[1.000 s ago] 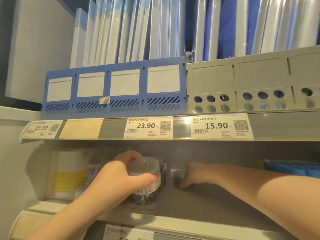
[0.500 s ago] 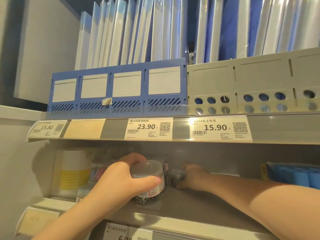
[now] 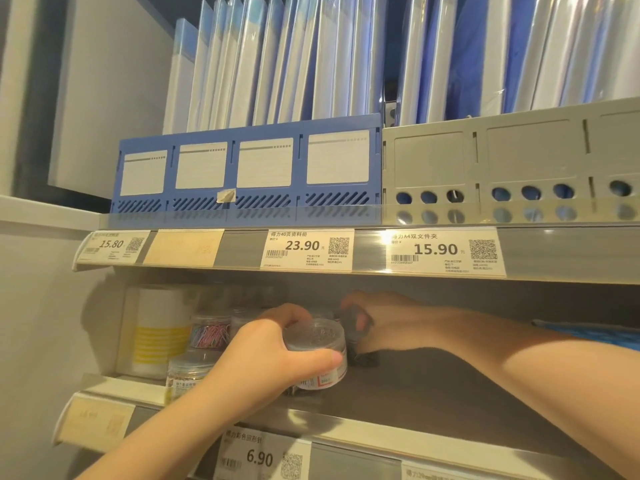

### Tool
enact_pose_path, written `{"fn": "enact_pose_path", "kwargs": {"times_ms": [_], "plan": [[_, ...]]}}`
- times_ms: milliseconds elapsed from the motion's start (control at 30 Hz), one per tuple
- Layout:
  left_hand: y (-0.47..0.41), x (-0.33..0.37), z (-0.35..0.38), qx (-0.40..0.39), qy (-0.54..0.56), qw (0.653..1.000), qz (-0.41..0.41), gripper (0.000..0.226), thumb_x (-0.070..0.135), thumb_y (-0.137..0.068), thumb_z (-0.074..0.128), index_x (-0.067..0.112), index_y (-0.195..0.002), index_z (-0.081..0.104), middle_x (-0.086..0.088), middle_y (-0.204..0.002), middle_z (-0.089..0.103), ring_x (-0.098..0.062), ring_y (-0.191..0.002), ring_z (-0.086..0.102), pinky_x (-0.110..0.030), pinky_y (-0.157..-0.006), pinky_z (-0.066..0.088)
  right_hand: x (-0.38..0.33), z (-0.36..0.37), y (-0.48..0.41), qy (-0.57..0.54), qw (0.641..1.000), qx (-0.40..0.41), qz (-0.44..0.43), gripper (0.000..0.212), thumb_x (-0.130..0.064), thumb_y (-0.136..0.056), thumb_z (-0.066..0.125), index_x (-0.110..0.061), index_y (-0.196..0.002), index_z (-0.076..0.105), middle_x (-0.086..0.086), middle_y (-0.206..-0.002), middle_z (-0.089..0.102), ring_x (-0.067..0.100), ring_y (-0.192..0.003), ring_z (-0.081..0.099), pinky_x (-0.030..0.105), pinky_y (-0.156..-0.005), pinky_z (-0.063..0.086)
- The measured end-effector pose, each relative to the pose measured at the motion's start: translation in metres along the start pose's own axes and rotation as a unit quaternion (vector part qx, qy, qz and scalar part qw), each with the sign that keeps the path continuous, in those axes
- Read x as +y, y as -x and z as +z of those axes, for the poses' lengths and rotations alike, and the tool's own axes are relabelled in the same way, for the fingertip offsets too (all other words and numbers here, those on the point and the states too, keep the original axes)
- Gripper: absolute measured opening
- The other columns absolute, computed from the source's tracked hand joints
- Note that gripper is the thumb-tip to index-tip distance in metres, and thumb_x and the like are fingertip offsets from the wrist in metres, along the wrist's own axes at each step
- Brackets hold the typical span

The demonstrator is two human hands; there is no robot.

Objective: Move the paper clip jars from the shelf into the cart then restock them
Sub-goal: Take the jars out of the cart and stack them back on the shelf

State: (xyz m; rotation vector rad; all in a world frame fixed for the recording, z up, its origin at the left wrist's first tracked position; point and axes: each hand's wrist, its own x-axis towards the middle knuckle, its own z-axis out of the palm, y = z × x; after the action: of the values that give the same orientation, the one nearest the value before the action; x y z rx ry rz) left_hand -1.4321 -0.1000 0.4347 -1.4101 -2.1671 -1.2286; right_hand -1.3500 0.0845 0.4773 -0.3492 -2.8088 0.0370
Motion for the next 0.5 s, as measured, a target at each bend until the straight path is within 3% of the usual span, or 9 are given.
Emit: {"fn": "enact_pose_path", "kwargs": {"times_ms": [67, 200, 267, 367, 433, 500], "plan": [[0.0, 0.0, -0.001, 0.0, 0.007, 1.0, 0.0, 0.044, 0.062, -0.048, 0.059, 0.04, -0.085, 0.051, 0.023, -0.09, 0.059, 0.009, -0.08, 0.054, -0.005, -0.059, 0.04, -0.012, -0.011, 0.014, 0.005, 0.998, -0.032, -0.046, 0.06, -0.029, -0.077, 0.072, -0.035, -0.128, 0.043, -0.013, -0.099, 0.059, 0.005, -0.083, 0.056, 0.021, -0.07, 0.047], [0.0, 0.004, 0.0, 0.006, 0.018, 1.0, 0.0, 0.059, 0.071, -0.037, 0.056, 0.04, -0.086, 0.053, 0.021, -0.085, 0.059, 0.011, -0.076, 0.053, -0.005, -0.055, 0.038, -0.031, -0.028, 0.036, -0.055, 0.989, -0.083, -0.113, 0.072, -0.041, -0.07, 0.079, -0.034, -0.13, 0.04, -0.012, -0.109, 0.061, 0.007, -0.1, 0.06, 0.028, -0.091, 0.049], [0.0, 0.008, 0.001, 0.008, 0.019, 1.0, -0.006, 0.055, 0.07, -0.049, 0.067, 0.04, -0.093, 0.053, 0.02, -0.082, 0.057, 0.01, -0.071, 0.05, -0.007, -0.052, 0.035, -0.04, -0.027, 0.041, -0.083, 0.986, -0.057, -0.129, 0.075, -0.047, -0.067, 0.079, -0.03, -0.129, 0.04, -0.009, -0.114, 0.06, 0.009, -0.106, 0.057, 0.033, -0.095, 0.047], [-0.002, 0.013, 0.003, 0.027, 0.034, 0.999, -0.012, 0.044, 0.056, -0.064, 0.07, 0.037, -0.1, 0.054, 0.019, -0.078, 0.055, 0.006, -0.067, 0.05, -0.01, -0.05, 0.035, -0.046, -0.02, 0.04, -0.086, 0.986, 0.007, -0.143, 0.073, -0.05, -0.066, 0.078, -0.029, -0.127, 0.042, -0.012, -0.113, 0.058, 0.007, -0.103, 0.056, 0.031, -0.092, 0.047], [-0.002, 0.011, 0.004, 0.043, 0.045, 0.998, -0.007, 0.044, 0.053, -0.065, 0.069, 0.038, -0.102, 0.051, 0.018, -0.083, 0.058, 0.005, -0.071, 0.054, -0.011, -0.054, 0.04, -0.045, -0.02, 0.038, -0.079, 0.99, 0.018, -0.119, 0.06, -0.044, -0.07, 0.077, -0.031, -0.12, 0.048, -0.014, -0.106, 0.06, 0.005, -0.096, 0.056, 0.026, -0.086, 0.047], [-0.001, 0.008, 0.003, 0.055, 0.047, 0.997, 0.003, 0.043, 0.053, -0.069, 0.065, 0.038, -0.105, 0.047, 0.015, -0.083, 0.062, 0.001, -0.066, 0.058, -0.013, -0.057, 0.042, -0.038, -0.02, 0.031, -0.127, 0.988, 0.005, -0.089, 0.046, -0.042, -0.07, 0.077, -0.033, -0.109, 0.054, -0.01, -0.098, 0.065, 0.011, -0.092, 0.06, 0.031, -0.083, 0.047]]}}
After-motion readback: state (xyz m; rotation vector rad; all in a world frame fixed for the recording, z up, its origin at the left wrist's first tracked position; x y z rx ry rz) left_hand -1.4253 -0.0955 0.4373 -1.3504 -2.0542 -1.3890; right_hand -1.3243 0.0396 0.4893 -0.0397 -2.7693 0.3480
